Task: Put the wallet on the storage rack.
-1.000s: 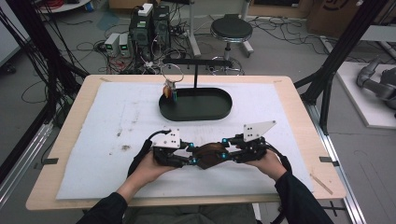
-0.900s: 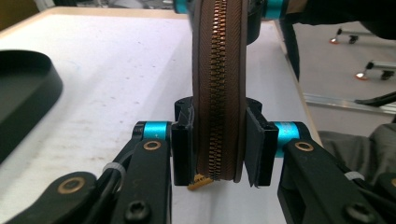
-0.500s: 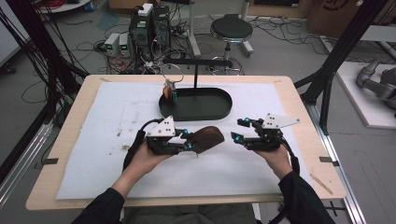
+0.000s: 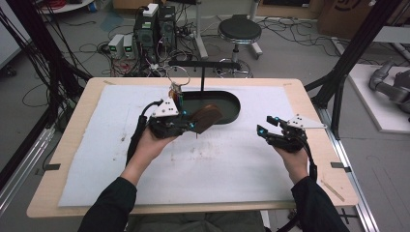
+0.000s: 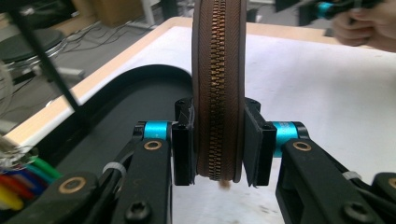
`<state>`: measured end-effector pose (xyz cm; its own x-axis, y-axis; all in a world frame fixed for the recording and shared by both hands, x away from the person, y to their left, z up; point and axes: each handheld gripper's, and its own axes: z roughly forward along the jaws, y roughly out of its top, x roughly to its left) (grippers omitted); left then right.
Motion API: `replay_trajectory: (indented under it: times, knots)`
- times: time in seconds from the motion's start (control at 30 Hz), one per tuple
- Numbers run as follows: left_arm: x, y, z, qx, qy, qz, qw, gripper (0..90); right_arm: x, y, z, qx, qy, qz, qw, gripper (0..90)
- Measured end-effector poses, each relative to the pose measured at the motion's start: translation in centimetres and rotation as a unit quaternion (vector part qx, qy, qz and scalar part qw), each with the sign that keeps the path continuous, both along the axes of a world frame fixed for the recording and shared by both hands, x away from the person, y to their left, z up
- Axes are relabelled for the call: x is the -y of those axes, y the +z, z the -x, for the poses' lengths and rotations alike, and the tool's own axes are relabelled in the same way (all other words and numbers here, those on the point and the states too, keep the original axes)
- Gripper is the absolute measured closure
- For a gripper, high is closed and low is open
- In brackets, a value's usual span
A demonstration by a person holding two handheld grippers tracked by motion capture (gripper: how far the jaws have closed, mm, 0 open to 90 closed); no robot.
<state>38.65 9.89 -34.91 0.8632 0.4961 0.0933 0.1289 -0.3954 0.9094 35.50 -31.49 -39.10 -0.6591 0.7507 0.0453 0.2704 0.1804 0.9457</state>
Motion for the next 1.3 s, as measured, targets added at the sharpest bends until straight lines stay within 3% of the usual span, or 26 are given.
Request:
replay_trajectory:
  times: [0.13,0.37,0.47,0.63,0.73,0.83,1.0,1.13,1.23,1.3]
  knots:
    - [0.1,0.3,-1.3,0.0,0.016,-0.004,0.9999,68.6,0.0,-0.1,-0.1,-0.002,0.0,0.002,1.0,39.9]
    - [1.0,0.9,-3.6,-0.001,0.035,-0.032,0.9989,68.6,-0.1,-0.1,-0.1,-0.002,0.001,0.004,1.0,40.0]
    - [1.5,0.8,-4.5,0.003,0.047,-0.048,0.9977,68.6,-0.1,-0.1,-0.1,-0.001,0.0,0.002,1.0,40.0]
    - [2.2,0.6,-6.2,-0.013,0.061,-0.081,0.9947,68.6,0.0,-0.2,-0.2,-0.005,0.002,0.002,1.0,40.0]
    - [2.5,0.3,-6.8,-0.015,0.065,-0.084,0.9943,68.6,-0.1,-0.2,-0.2,-0.006,0.004,0.001,1.0,40.0]
    - [3.0,-0.3,-7.4,-0.02,0.073,-0.111,0.991,68.6,-0.1,-0.2,-0.2,-0.005,0.005,0.001,1.0,40.0]
    - [3.7,-1.5,-8.3,-0.032,0.077,-0.128,0.9883,68.5,-0.1,-0.2,-0.2,-0.006,0.007,0.001,1.0,40.0]
    - [4.2,-1.8,-8.9,-0.04,0.073,-0.117,0.9897,68.5,-0.1,-0.2,-0.3,-0.007,0.007,-0.001,0.9999,40.0]
    - [5.1,-2.2,-9.5,-0.055,0.069,-0.14,0.9863,68.4,-0.1,-0.3,-0.3,-0.008,0.008,0.001,0.9999,40.0]
    - [5.6,-2.8,-9.8,-0.06,0.068,-0.144,0.9854,68.4,-0.2,-0.3,-0.3,-0.008,0.008,0.001,0.9999,40.0]
